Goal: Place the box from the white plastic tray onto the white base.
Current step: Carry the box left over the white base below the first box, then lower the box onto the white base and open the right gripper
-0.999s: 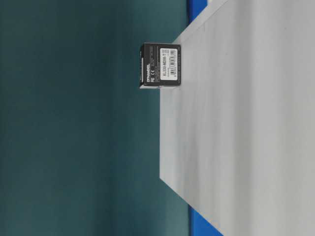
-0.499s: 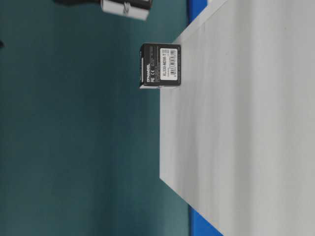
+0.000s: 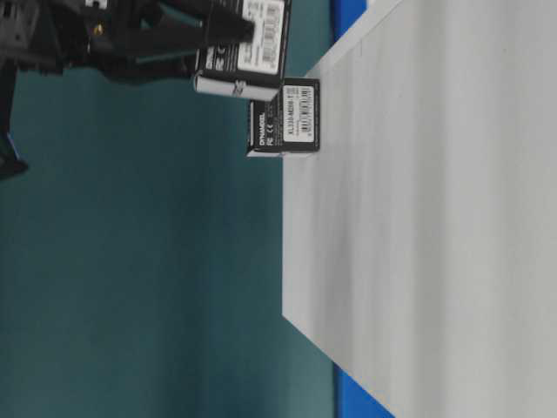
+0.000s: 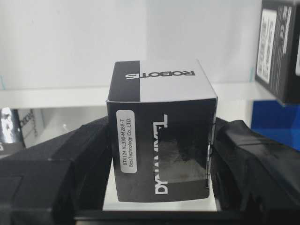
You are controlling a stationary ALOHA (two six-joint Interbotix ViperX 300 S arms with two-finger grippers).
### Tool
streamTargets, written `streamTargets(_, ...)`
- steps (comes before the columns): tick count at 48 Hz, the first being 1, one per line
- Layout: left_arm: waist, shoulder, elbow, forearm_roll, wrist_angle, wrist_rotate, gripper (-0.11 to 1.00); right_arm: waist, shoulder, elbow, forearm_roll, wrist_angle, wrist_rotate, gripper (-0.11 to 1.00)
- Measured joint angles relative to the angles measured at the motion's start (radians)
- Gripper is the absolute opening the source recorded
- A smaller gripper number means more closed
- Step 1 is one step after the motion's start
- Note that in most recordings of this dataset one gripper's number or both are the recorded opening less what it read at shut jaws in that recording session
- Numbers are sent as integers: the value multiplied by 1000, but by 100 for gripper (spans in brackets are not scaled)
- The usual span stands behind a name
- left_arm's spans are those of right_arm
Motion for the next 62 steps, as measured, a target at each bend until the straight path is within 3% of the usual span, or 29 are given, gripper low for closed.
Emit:
streamTargets(15, -15, 0, 0, 0, 0, 0, -7, 2, 77, -52, -2, 2, -3, 61)
streamTargets(62, -18, 3, -2, 0, 0, -2, -7, 9, 150, -44, -3, -51, -5, 61)
